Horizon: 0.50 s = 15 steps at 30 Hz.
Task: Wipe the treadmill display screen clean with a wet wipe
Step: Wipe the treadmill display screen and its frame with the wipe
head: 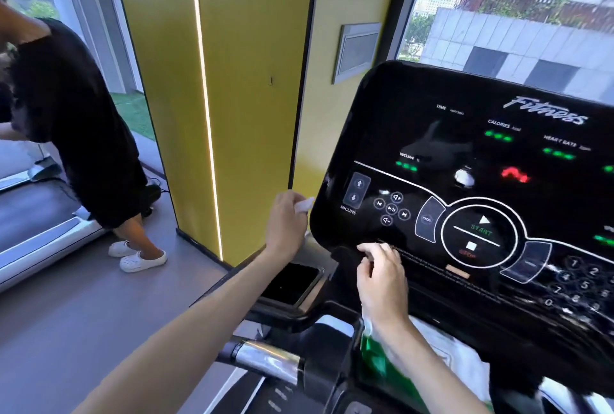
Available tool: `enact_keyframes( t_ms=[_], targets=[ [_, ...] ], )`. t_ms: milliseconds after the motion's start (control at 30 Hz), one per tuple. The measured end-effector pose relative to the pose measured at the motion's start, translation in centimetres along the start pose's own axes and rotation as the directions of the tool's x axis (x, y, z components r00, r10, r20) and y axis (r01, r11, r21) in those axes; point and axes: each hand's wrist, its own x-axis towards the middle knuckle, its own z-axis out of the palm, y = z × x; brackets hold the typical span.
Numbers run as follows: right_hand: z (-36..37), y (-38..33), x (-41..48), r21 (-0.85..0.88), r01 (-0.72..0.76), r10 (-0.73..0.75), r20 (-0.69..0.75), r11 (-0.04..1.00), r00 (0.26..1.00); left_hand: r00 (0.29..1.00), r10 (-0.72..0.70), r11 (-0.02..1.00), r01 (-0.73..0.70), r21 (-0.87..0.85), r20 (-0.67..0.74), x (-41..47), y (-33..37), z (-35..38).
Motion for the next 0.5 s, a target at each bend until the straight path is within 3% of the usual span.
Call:
enact_keyframes(
  t_ms=[133, 267, 333, 433, 500],
  targets=[
    [0.0, 1.2, -0.7, -0.139, 0.092, -0.096, -0.020, 0.986, 0.995, 0.993, 0.115, 0.993, -0.114, 0.040, -0.012, -2.6, 0.9, 3.1],
    [-0.2, 2.2, -1.4, -0.217, 0.120, -0.128, -0.023, 0.969, 0.992, 0.918, 0.363, 0.929, -0.369, 0.010, 0.159, -4.4, 0.1, 3.7],
    [-0.5, 2.8, -1.7, -0.233, 0.117, -0.127, -0.028, 0.965, 0.992, 0.919, 0.349, 0.934, -0.356, 0.009, 0.181, -3.2, -0.5, 3.1],
    [-0.8, 3.8, -2.0, -0.223, 0.098, -0.108, -0.032, 0.970, 0.994, 0.969, 0.235, 0.972, -0.235, -0.001, 0.073, -2.5, -0.7, 2.3],
    [-0.9, 4.3, -2.3, -0.222, 0.096, -0.104, -0.021, 0.970, 0.994, 0.953, 0.262, 0.964, -0.265, -0.004, 0.153, -3.1, -0.6, 2.6]
  ],
)
